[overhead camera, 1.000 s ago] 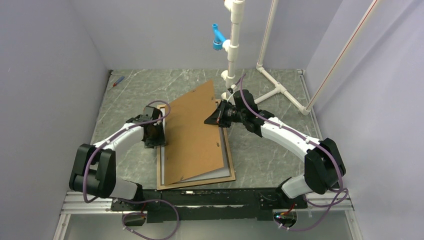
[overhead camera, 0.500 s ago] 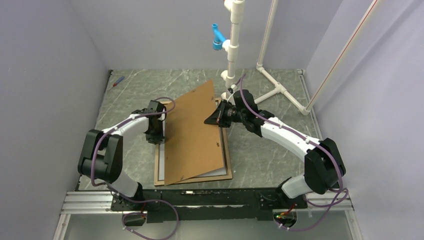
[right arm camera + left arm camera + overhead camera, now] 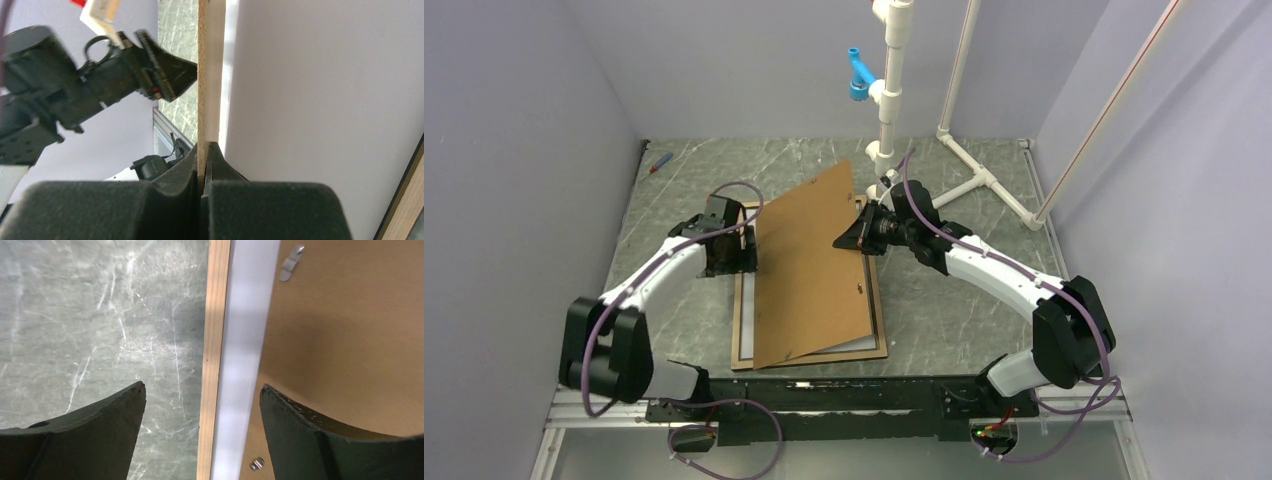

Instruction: Put the photo into the frame

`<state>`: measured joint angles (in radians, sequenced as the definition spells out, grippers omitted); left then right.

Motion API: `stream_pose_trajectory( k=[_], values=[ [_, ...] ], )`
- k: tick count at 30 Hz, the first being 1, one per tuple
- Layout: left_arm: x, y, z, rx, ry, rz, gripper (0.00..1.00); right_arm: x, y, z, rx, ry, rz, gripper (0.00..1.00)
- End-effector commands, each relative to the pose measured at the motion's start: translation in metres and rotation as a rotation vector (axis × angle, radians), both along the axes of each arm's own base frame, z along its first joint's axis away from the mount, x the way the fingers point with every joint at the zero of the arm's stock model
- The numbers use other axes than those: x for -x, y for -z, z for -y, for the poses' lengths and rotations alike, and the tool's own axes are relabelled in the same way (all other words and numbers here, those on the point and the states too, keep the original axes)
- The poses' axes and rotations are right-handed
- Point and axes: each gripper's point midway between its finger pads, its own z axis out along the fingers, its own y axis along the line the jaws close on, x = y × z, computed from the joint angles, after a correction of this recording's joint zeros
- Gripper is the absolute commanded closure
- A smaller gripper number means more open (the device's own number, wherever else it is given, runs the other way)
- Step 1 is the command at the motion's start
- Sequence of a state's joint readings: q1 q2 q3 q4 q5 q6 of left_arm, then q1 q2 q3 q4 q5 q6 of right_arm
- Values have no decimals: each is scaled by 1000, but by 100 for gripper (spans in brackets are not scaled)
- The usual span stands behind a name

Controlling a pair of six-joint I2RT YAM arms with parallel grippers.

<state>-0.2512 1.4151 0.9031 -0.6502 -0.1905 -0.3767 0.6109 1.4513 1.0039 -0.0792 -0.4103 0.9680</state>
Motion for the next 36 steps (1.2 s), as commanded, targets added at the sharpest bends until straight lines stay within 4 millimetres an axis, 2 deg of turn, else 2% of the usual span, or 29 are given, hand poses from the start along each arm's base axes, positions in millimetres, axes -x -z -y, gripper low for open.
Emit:
stream_pose_trajectory(
  k=[1, 9, 17, 23, 29, 36],
  values=[
    [5, -31, 3, 57, -17, 110, 13, -19, -50, -7, -113, 26, 189, 100],
    [23, -45, -1, 97, -61, 174, 16, -27, -48, -8, -131, 66, 195, 100],
    [29, -41, 3, 121, -48, 159, 17, -32, -45, -7, -137, 105, 197, 100],
    [29, -37, 7, 139, -35, 150, 17, -34, -34, -10, -123, 101, 177, 100],
    [30, -40, 3, 121, -46, 146, 16, -25, -29, -19, -121, 50, 137, 100],
    [25, -62, 3, 121, -40, 185, 12, -7, -17, -24, -136, -6, 51, 100]
  ],
)
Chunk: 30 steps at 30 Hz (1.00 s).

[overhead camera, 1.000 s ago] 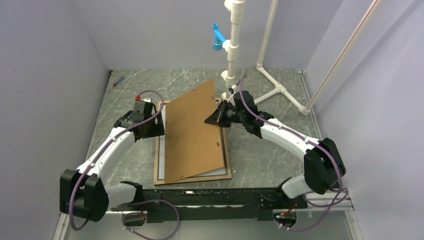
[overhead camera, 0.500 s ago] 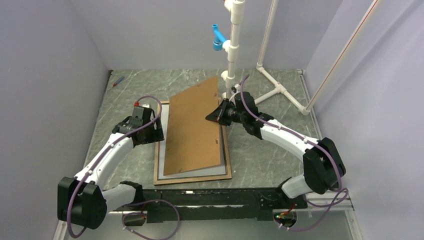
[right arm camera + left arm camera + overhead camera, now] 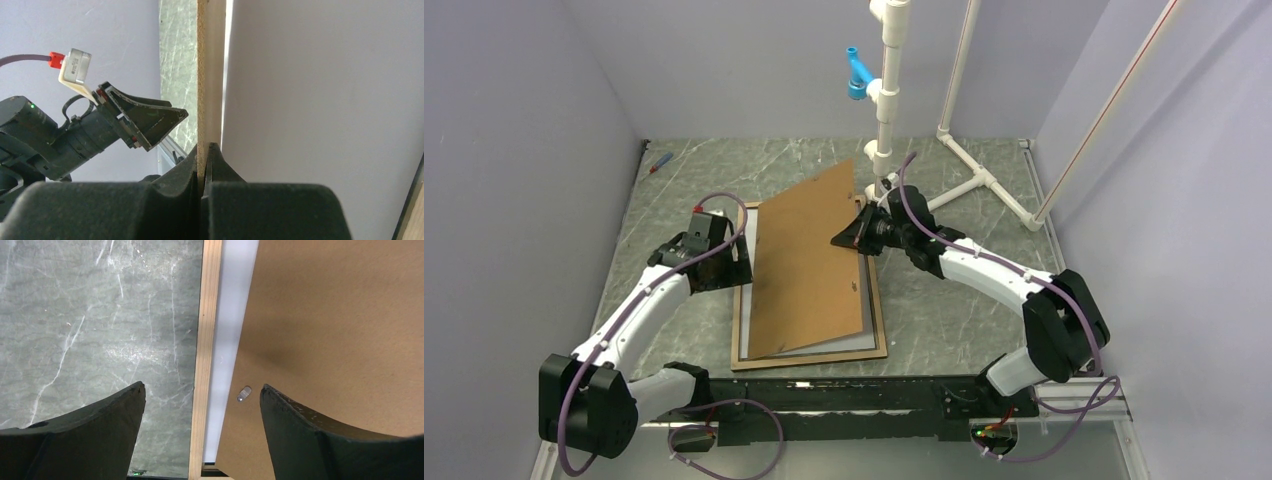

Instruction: Put the photo into the frame

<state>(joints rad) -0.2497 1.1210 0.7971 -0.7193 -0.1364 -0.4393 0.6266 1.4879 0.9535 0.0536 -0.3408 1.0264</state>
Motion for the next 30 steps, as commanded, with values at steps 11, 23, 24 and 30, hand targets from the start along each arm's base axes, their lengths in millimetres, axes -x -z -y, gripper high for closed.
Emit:
stream_pose_trajectory(
  k=[11, 23, 24, 30],
  values=[
    [-13, -32, 9, 52, 20, 71, 10, 20, 1, -23, -104, -110, -45, 100],
    [-10, -15, 11, 48, 30, 21, 10, 25, 15, -32, -62, -178, -74, 100],
    [-10, -15, 11, 50, 31, 21, 10, 26, 15, -32, -57, -186, -72, 100],
    [-10, -7, 12, 58, 16, 5, 9, 30, 18, -34, -37, -242, -81, 100]
  ],
)
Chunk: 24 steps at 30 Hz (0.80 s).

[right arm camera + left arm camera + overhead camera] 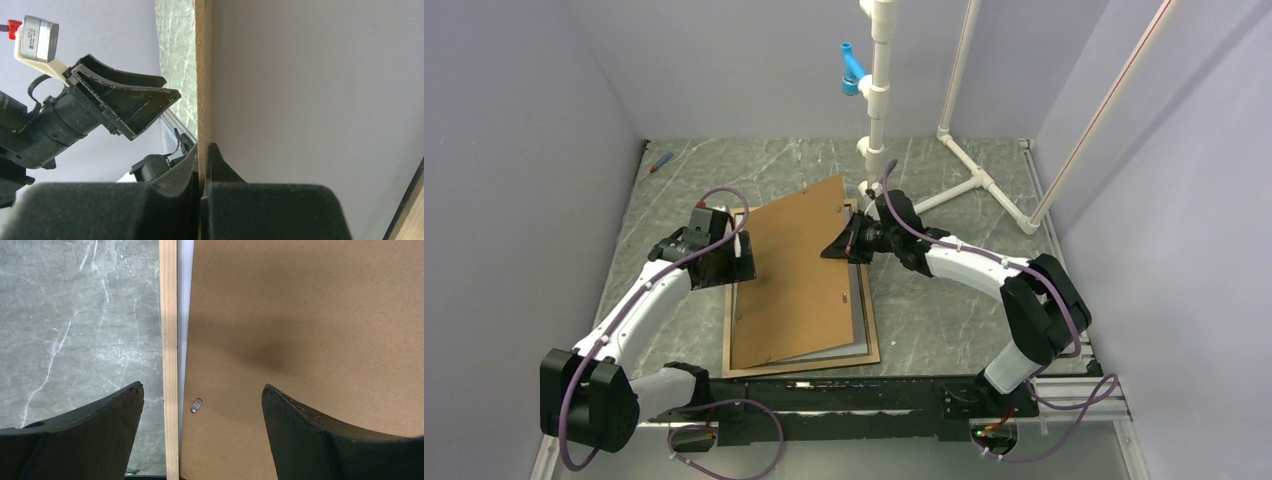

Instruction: Put the photo into the frame

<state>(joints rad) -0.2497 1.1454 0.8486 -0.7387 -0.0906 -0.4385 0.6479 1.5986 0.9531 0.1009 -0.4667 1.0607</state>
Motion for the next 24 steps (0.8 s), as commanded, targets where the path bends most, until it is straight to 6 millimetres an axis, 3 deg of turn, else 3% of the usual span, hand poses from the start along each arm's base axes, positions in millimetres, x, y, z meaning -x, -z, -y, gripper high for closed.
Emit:
stream_pose_trajectory(
  k=[1, 5, 10, 19, 24],
  values=[
    [-4, 7, 1, 19, -20, 1, 9, 13, -10, -12, -12, -129, 34, 100],
    [-6, 28, -7, 37, -95, -59, 10, 12, -6, -9, 25, -143, 46, 100],
    [-23, 48, -22, 57, -175, -108, 11, 16, 6, -2, 94, -167, 31, 100],
    [-66, 45, -26, 54, -131, -54, 10, 17, 13, 6, 161, -190, 55, 100],
    [-79, 59, -17, 90, -91, -70, 10, 19, 16, 9, 169, -188, 62, 100]
  ],
)
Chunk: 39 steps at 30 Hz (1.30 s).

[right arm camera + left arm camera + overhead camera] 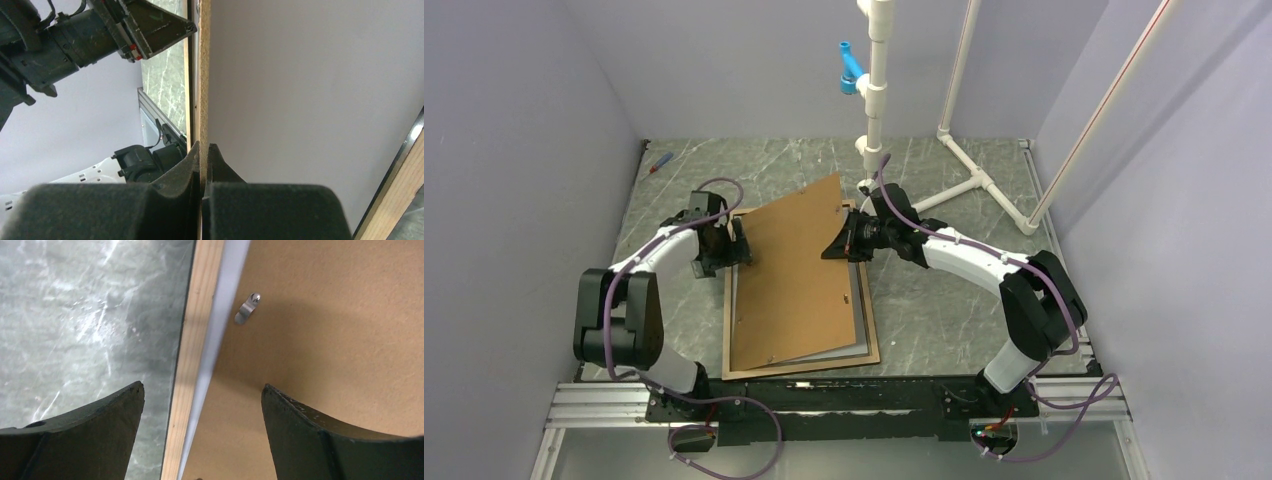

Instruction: Put the photo into the frame

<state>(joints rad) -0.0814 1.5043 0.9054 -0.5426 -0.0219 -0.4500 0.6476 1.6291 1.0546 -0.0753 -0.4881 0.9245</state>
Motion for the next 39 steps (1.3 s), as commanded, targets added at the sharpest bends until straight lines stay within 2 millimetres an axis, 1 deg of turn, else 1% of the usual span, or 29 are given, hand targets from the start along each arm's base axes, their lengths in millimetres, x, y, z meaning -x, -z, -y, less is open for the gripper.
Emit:
stream_pose_trajectory(
  k=[1, 4, 8, 11, 16, 21, 24, 28, 33, 36, 37, 38, 39],
  values=[
    [-25, 1, 12, 49, 60, 45, 10, 17, 11, 7, 69, -105, 46, 100],
    [-32, 9, 17, 69, 90, 29, 11, 18, 10, 11, 71, -94, 56, 100],
    [-41, 11, 29, 127, 134, 40, 12, 20, 10, 14, 74, -95, 74, 100],
    [-44, 11, 39, 164, 178, 51, 13, 22, 12, 16, 91, -109, 82, 100],
    [-46, 4, 51, 184, 244, 76, 13, 23, 17, 23, 134, -112, 92, 100],
    [-45, -9, 70, 249, 314, 122, 13, 26, 22, 26, 143, -120, 89, 100],
    [-44, -16, 77, 289, 329, 160, 13, 29, 25, 26, 137, -132, 90, 99],
    [-39, -20, 75, 292, 315, 179, 11, 31, 30, 25, 119, -144, 103, 99],
    [-34, -20, 63, 290, 239, 181, 8, 32, 33, 19, 88, -173, 111, 99],
    [-34, -26, 55, 372, 175, 224, 6, 31, 35, 18, 85, -181, 118, 99],
    [-33, -28, 56, 417, 167, 242, 6, 31, 35, 17, 83, -183, 118, 99],
    [-35, -31, 49, 462, 134, 266, 5, 31, 36, 17, 83, -184, 118, 99],
    [-33, -31, 47, 513, 118, 279, 5, 31, 36, 17, 80, -187, 118, 99]
  ],
)
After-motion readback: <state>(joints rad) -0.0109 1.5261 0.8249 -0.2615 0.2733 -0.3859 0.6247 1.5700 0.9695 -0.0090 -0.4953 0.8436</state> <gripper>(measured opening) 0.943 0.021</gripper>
